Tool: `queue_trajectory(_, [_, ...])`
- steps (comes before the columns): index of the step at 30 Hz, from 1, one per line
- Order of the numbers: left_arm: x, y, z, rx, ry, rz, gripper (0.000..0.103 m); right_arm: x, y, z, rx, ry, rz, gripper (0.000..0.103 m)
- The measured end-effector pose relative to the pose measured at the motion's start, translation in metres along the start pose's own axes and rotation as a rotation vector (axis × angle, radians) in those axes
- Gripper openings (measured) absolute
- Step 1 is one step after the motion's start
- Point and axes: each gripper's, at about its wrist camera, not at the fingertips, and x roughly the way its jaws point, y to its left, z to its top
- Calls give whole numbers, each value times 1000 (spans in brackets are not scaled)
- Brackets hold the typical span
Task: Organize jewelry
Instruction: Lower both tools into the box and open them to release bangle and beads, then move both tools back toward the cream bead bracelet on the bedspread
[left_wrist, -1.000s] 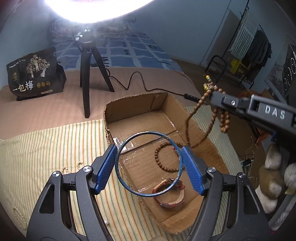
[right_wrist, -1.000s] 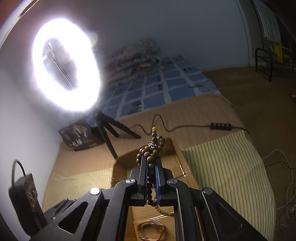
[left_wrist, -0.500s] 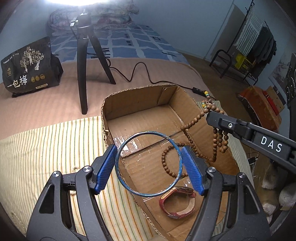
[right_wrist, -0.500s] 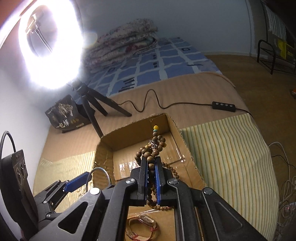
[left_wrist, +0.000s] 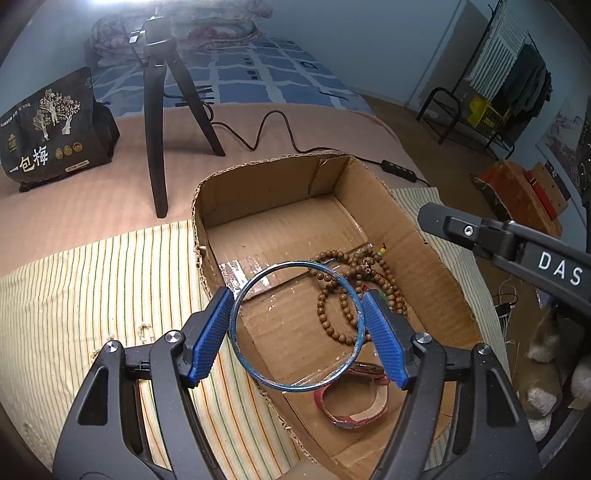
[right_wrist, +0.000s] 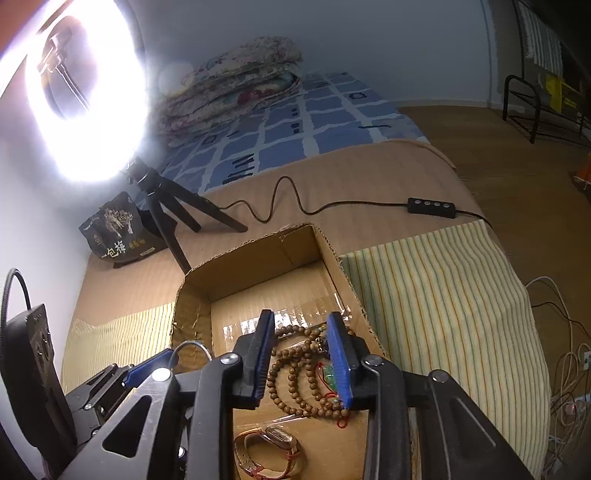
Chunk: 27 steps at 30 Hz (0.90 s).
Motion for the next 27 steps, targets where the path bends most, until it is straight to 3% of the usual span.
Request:
queue_trajectory(4, [-6,0,0,-3,-3,-5,74,-9,-1,1,19,-19,-3,46])
queue_trajectory(18, [-52,9,-2,19,-76,17,74,-34,9,0,2,-64,5,49])
queue_trajectory(27, [-97,49,-15,32,-163,98,74,-46,35,-9,-67,-93,39,69])
